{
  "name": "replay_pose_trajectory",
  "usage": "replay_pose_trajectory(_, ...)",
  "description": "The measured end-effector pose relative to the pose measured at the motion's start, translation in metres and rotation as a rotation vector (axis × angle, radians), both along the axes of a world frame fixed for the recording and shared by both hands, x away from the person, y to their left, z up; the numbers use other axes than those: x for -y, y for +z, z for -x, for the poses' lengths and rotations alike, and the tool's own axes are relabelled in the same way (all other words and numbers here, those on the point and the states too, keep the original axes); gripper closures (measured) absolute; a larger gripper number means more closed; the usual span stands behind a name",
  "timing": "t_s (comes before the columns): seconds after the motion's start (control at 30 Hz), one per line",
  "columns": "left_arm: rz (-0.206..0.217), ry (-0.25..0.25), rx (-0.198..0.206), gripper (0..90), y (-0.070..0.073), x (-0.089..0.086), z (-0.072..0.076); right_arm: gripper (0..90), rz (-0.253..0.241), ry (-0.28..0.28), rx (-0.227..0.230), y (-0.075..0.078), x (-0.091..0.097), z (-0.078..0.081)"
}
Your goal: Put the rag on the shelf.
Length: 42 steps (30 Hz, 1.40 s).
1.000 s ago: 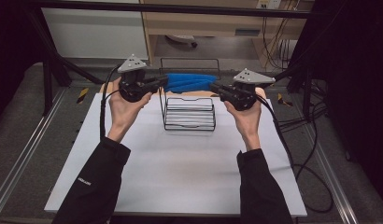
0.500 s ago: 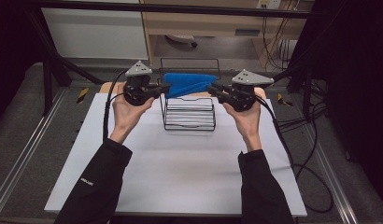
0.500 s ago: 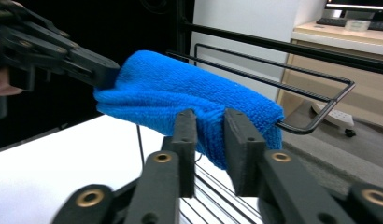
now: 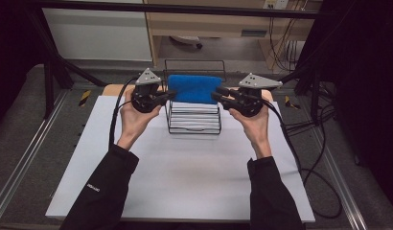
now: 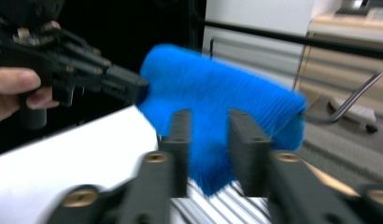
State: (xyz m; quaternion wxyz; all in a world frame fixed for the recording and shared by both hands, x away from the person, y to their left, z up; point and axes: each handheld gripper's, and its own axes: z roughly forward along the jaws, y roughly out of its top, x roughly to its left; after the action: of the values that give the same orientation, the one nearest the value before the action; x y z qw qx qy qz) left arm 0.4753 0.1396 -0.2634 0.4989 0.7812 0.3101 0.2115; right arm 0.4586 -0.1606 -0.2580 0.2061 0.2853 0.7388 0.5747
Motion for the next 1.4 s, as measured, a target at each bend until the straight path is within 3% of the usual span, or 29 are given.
replay_pose_trajectory(0.07, 0.001, -0.003, 0.0, 90.0, -0.004, 0.0, 0.0, 83.6, 0.017, -0.002, -0.019, -0.005, -0.002, -0.001)
replay_pose_trajectory(0.2, 0.013, 0.0, -0.004, 90.0, -0.012, -0.001, -0.004, 87.6, 0.05, -0.028, -0.042, -0.016, -0.004, -0.006)
replay_pose_trajectory(0.4, 0.029, 0.004, -0.008, 90.0, -0.02, -0.002, -0.008, 87.3, 0.046, -0.068, -0.047, -0.025, 0.0, -0.012)
replay_pose_trajectory(0.53, 0.031, -0.002, -0.008, 88.2, -0.019, -0.003, -0.006, 83.3, 0.03, -0.064, -0.046, -0.027, 0.003, -0.011)
replay_pose_trajectory(0.67, 0.022, 0.003, -0.015, 79.7, -0.017, -0.009, 0.0, 75.5, 0.011, -0.04, -0.038, -0.022, 0.007, -0.003)
replay_pose_trajectory(0.97, -0.019, 0.027, -0.046, 52.4, -0.021, -0.031, 0.018, 38.0, 0.03, -0.067, -0.054, -0.014, 0.021, 0.017)
replay_pose_trajectory(1.13, -0.014, 0.05, -0.061, 41.7, -0.033, -0.05, 0.026, 20.1, 0.05, -0.07, -0.082, -0.018, 0.027, 0.026)
replay_pose_trajectory(1.4, -0.035, 0.079, -0.093, 24.7, -0.065, -0.077, 0.042, 9.6, 0.079, -0.08, -0.133, -0.039, 0.039, 0.035)
